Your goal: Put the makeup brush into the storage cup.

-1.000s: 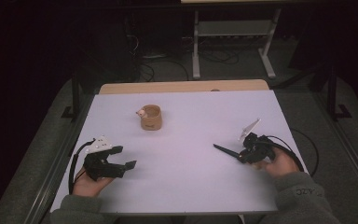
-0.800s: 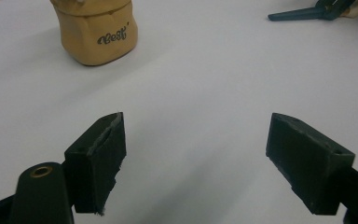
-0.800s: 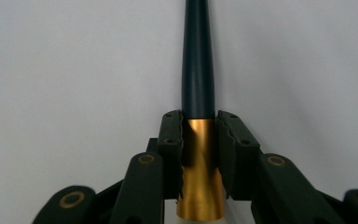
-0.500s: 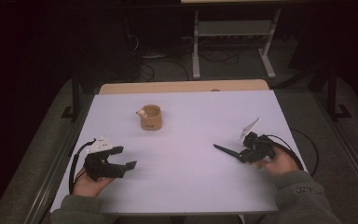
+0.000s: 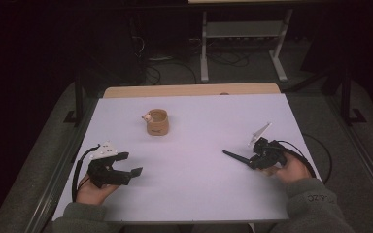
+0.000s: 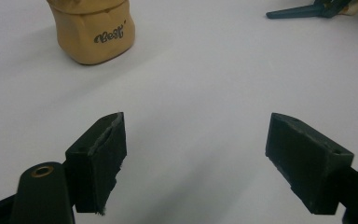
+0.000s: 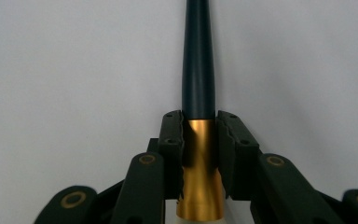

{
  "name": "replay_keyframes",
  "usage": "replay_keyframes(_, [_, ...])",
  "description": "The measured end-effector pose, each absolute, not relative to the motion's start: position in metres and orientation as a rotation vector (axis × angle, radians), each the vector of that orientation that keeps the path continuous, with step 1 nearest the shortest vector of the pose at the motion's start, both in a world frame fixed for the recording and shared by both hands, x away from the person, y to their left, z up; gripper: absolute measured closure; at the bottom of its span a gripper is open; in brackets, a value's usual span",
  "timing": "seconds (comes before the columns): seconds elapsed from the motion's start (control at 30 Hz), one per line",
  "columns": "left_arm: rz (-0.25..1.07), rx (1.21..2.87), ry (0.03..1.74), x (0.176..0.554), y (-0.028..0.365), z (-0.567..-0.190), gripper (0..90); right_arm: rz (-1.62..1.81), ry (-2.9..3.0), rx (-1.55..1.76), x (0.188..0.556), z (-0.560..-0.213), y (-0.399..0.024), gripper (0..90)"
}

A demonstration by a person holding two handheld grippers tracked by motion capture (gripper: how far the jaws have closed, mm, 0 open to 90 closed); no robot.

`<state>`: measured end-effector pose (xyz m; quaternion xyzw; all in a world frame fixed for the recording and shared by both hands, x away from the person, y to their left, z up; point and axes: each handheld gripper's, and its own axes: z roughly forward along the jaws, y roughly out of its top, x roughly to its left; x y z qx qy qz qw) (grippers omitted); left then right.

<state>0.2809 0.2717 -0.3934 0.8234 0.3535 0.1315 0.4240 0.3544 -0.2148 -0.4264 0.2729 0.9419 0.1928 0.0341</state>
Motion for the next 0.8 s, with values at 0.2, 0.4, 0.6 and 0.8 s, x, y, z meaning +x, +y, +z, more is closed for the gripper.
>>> replay_keyframes(0.2, [0.327, 2.056, 0.885, 0.2809, 0.2719, -0.3934, 20.3, 0.599, 2.897, 0.839, 0.3545, -0.4262, -0.2154, 71.5])
replay_keyframes(0.4, [0.327, 2.062, 0.883, 0.2810, 0.2718, -0.3932, 20.3, 0.613, 2.901, 0.843, 0.3545, -0.4256, -0.2165, 71.6])
replay_keyframes(0.6, [0.327, 2.058, 0.883, 0.2809, 0.2717, -0.3933, 20.3, 0.632, 2.891, 0.846, 0.3530, -0.4231, -0.2167, 71.6])
replay_keyframes(0.8, [0.326, 2.058, 0.882, 0.2809, 0.2718, -0.3932, 20.3, 0.646, 2.886, 0.850, 0.3523, -0.4207, -0.2188, 71.6])
